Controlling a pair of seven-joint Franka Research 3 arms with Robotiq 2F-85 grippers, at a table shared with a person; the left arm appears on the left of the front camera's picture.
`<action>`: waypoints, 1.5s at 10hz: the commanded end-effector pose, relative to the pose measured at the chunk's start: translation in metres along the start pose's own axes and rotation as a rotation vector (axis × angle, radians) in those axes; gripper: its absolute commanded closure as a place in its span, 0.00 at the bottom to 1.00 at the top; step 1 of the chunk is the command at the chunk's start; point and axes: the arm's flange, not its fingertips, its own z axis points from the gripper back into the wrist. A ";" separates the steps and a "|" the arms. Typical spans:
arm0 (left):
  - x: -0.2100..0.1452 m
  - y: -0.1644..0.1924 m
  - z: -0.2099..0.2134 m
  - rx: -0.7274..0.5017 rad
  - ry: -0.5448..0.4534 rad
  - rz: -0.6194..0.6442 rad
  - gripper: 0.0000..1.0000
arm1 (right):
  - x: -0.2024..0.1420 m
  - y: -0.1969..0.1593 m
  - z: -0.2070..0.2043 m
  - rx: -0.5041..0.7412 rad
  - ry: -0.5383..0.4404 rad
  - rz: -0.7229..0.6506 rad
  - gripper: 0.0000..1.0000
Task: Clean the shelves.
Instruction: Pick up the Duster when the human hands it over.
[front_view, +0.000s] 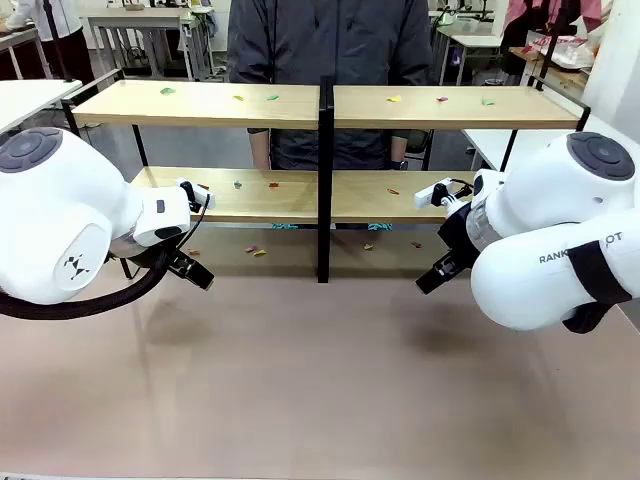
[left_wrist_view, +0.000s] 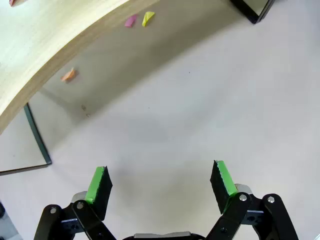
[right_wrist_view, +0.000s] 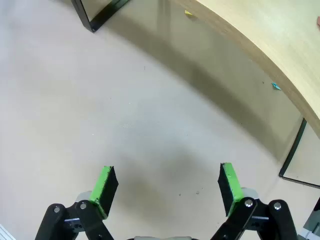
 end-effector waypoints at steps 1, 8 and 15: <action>0.000 0.000 0.000 0.000 0.000 0.000 0.00 | 0.000 0.000 0.000 0.000 0.000 0.000 0.00; 0.000 0.000 0.000 0.000 0.000 0.000 0.00 | 0.000 0.000 0.000 0.000 0.000 0.000 0.00; -0.044 0.038 0.188 -0.246 -0.090 -0.201 0.00 | -0.041 -0.026 0.178 0.082 -0.080 0.007 0.00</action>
